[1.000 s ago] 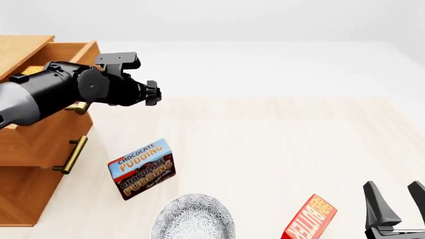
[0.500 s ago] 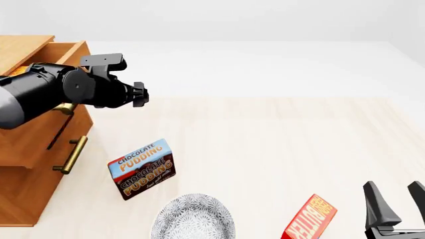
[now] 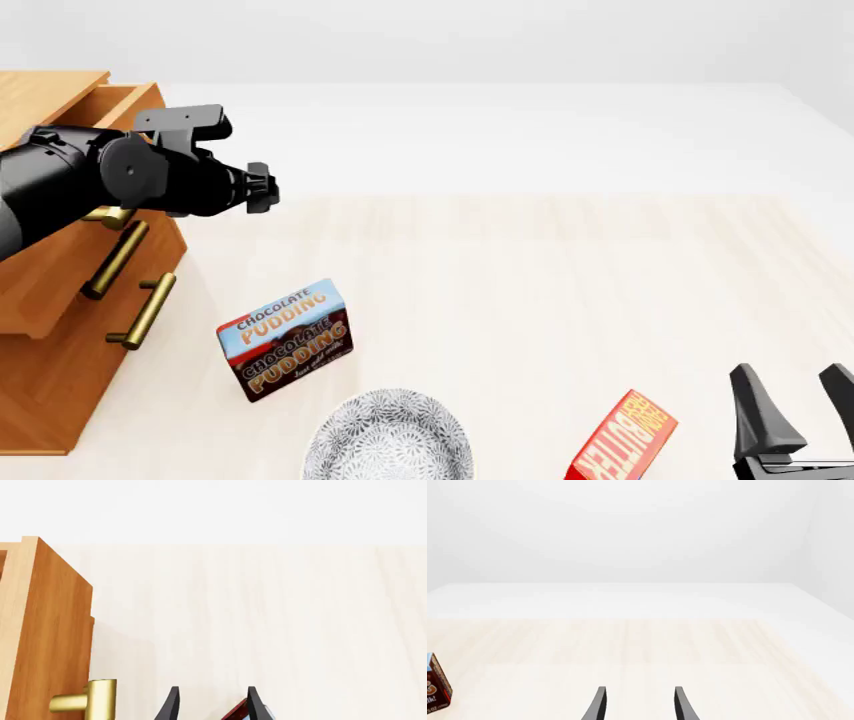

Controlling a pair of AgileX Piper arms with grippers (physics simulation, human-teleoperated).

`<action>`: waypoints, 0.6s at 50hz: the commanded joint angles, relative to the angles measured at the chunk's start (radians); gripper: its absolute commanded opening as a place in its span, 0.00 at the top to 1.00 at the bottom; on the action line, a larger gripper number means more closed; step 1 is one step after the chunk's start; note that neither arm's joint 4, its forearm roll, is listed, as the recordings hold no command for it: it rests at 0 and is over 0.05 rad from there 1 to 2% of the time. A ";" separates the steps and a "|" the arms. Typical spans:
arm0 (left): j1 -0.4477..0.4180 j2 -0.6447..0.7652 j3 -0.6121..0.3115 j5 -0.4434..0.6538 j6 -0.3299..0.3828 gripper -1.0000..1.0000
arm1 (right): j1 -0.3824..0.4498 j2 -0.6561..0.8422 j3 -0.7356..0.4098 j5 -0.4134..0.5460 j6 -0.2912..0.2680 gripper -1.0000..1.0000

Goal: Put the butter at the front in the top drawer of the cabinet and close it.

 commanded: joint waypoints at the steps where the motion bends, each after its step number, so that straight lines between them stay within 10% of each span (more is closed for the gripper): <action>1: 0.031 -0.033 0.012 0.014 0.010 0.00 | 0.000 -0.002 0.001 0.000 0.000 0.00; 30: 0.094 -0.066 0.040 0.010 0.007 0.00 | 0.000 -0.002 0.001 0.000 0.000 0.00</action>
